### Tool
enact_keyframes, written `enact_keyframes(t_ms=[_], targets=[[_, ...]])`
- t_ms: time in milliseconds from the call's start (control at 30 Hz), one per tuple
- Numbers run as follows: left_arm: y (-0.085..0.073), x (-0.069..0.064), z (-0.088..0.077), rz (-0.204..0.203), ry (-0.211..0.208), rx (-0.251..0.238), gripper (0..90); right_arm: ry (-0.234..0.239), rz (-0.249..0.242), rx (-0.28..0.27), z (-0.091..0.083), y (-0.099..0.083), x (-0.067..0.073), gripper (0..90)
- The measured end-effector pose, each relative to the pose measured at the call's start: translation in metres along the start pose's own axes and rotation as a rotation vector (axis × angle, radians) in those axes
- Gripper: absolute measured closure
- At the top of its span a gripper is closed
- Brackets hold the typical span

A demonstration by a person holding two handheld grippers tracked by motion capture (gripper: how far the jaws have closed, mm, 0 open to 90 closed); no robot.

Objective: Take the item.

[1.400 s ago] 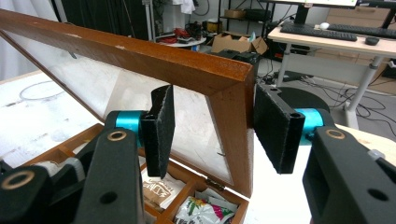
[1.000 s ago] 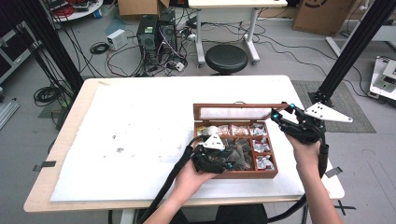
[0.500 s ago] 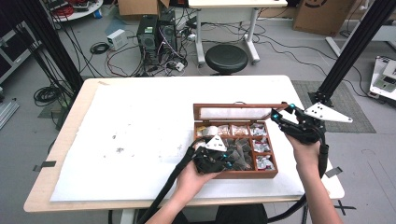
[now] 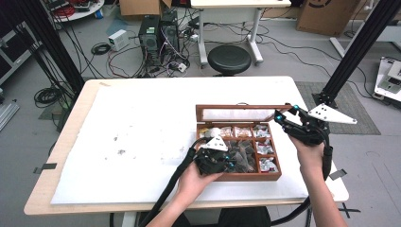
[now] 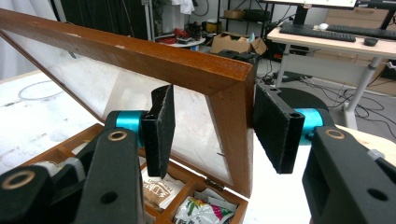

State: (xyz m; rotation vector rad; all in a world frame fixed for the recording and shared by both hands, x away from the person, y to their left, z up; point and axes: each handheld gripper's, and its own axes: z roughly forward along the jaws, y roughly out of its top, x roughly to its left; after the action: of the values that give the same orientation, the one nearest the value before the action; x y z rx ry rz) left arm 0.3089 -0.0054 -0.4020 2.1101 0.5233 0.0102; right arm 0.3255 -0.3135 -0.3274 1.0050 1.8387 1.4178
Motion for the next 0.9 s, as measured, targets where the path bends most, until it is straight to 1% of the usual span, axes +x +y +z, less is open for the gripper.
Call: enact_keyframes(t_ms=[100, 167, 300, 333, 433, 467, 600, 800, 900], targets=[[0.001, 0.001, -0.003, -0.006, -0.006, -0.014, 89.3, 0.000, 0.001, 0.000, 0.000, 0.000, 0.000, 50.3], [0.002, 0.002, -0.007, -0.008, -0.020, -0.029, 89.4, 0.000, 0.001, -0.001, 0.000, 0.000, 0.000, 50.3], [0.004, 0.003, -0.015, -0.011, -0.022, -0.060, 89.4, 0.000, 0.004, 0.002, 0.000, 0.000, 0.000, 50.3], [0.004, 0.004, -0.018, -0.005, -0.019, -0.062, 89.4, -0.001, 0.004, 0.001, 0.000, 0.000, 0.000, 50.3], [0.005, 0.005, -0.024, -0.013, -0.021, -0.084, 89.4, -0.002, 0.003, 0.001, 0.000, 0.000, 0.000, 50.3], [0.005, 0.006, -0.026, -0.006, -0.021, -0.082, 89.4, -0.001, 0.002, 0.001, 0.000, 0.000, 0.000, 50.3], [0.009, 0.009, -0.039, -0.009, -0.034, -0.117, 89.4, -0.001, 0.003, 0.001, 0.000, 0.000, 0.000, 50.3], [0.011, 0.015, -0.061, -0.016, -0.018, -0.167, 89.4, -0.002, 0.000, -0.001, 0.001, 0.000, 0.000, 50.4], [0.014, 0.017, -0.072, -0.009, 0.001, -0.180, 89.4, -0.005, -0.003, -0.003, 0.001, 0.000, 0.000, 50.5]])
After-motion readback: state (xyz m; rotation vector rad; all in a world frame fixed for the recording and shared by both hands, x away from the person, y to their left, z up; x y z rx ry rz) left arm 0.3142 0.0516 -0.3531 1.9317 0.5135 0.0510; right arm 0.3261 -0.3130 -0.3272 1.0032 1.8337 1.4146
